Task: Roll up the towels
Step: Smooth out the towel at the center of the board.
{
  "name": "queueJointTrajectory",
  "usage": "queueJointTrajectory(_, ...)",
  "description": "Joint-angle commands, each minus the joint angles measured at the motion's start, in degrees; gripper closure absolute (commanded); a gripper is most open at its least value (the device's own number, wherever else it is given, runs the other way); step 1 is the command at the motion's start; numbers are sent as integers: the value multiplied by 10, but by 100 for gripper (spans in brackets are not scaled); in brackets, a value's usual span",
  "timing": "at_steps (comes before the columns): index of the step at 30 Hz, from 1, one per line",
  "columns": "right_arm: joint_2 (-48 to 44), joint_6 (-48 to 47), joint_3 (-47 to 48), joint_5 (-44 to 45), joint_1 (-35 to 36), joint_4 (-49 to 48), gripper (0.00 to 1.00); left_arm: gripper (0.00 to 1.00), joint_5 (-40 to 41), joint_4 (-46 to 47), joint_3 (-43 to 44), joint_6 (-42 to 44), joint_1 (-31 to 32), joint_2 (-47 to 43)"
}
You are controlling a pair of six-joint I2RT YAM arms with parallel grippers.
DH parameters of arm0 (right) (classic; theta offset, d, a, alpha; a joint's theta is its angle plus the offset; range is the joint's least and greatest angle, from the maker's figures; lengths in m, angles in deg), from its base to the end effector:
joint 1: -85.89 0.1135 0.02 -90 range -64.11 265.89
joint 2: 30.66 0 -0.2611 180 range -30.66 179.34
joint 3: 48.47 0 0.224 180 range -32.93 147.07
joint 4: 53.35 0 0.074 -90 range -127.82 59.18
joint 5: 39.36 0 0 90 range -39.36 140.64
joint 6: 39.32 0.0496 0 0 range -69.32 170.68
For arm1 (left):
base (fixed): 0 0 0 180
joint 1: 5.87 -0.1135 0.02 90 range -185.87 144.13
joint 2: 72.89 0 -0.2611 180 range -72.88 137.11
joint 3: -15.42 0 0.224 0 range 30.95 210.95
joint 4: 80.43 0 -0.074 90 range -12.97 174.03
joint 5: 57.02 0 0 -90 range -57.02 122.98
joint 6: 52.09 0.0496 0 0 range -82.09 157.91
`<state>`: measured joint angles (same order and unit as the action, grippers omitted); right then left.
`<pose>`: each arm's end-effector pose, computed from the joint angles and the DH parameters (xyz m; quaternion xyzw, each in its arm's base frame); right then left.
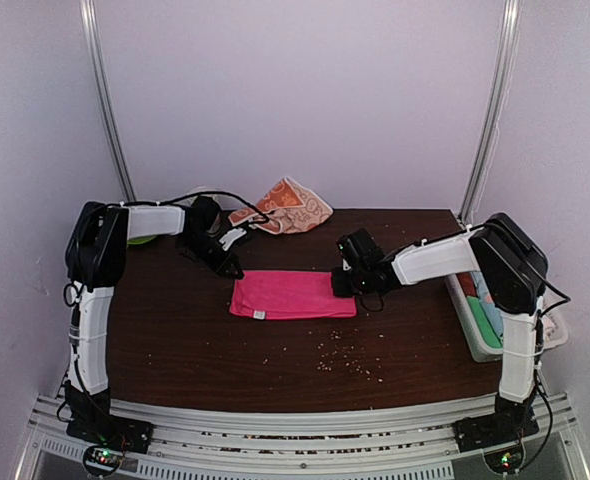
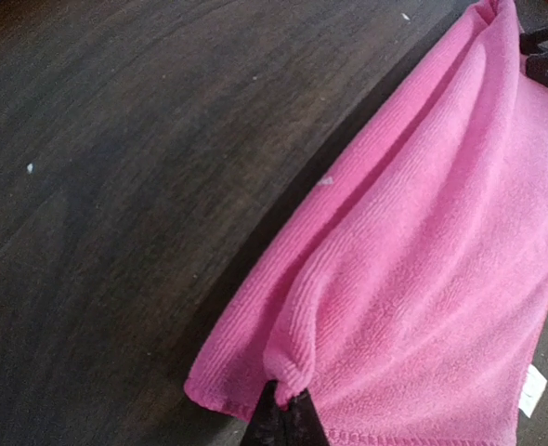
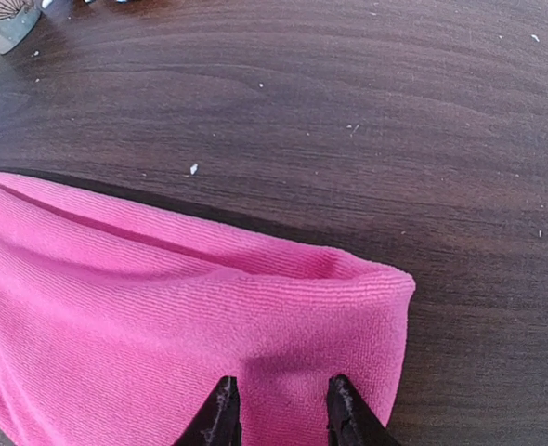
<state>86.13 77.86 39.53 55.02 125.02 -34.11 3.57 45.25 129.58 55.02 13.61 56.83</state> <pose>0.3255 0.2599 0.1469 -0.0835 0.9293 0.1658 0.3191 0.4095 -0.1707 0.1442 0.3411 0.8903 -0.2534 0.1638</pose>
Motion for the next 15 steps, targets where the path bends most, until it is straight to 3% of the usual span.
queueJointTrajectory(1, 19, -1, -17, 21, 1, 16, 67, 100, 54, 63, -31, -23, -3, -44)
queueJointTrajectory(15, 39, -4, -24, 17, 1, 19, 68, 100, 84, 113, -56, -37, -2, -60)
